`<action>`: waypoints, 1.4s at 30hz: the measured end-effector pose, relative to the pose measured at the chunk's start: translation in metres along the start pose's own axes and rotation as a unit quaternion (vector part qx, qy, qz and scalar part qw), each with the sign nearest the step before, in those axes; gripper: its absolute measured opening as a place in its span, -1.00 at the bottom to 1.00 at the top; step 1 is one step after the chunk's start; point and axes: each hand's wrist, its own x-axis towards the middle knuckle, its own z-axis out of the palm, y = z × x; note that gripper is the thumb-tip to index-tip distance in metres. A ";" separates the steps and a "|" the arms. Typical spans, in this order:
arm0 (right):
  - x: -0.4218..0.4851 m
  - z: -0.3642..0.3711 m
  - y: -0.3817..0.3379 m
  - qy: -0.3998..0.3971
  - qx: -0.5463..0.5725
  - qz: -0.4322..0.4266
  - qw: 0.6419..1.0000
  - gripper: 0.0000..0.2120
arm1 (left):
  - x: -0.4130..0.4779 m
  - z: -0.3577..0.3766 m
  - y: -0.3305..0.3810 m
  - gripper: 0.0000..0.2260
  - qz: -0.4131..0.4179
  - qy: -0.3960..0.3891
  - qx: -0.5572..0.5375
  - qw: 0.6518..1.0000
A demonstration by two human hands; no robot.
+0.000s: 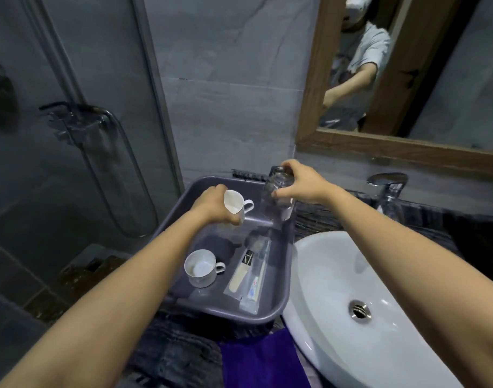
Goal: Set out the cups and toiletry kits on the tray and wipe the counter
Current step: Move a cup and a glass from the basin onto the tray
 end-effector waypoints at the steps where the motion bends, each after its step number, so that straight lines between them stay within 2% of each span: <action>1: -0.010 -0.010 0.000 0.009 0.001 0.005 1.000 -0.26 | -0.004 -0.004 0.010 -0.47 0.011 0.000 -0.001 1.000; 5: -0.056 -0.045 0.005 0.044 0.001 0.038 0.998 -0.19 | -0.019 -0.012 0.048 -0.44 0.057 -0.012 -0.005 0.998; 12: -0.137 -0.095 0.032 0.085 -0.012 0.097 0.992 -0.23 | -0.041 -0.002 0.127 -0.37 0.130 -0.049 0.015 0.990; 24: -0.254 -0.173 0.144 0.144 0.003 0.189 0.971 -0.27 | -0.067 0.081 0.276 -0.42 0.238 -0.099 0.001 0.966; 35: -0.287 -0.231 0.295 0.145 -0.003 0.231 0.962 -0.20 | -0.062 0.169 0.399 -0.37 0.225 -0.105 0.004 0.969; 42: -0.271 -0.245 0.361 0.185 0.000 0.258 0.948 -0.16 | -0.048 0.199 0.430 -0.34 0.202 -0.097 0.002 0.974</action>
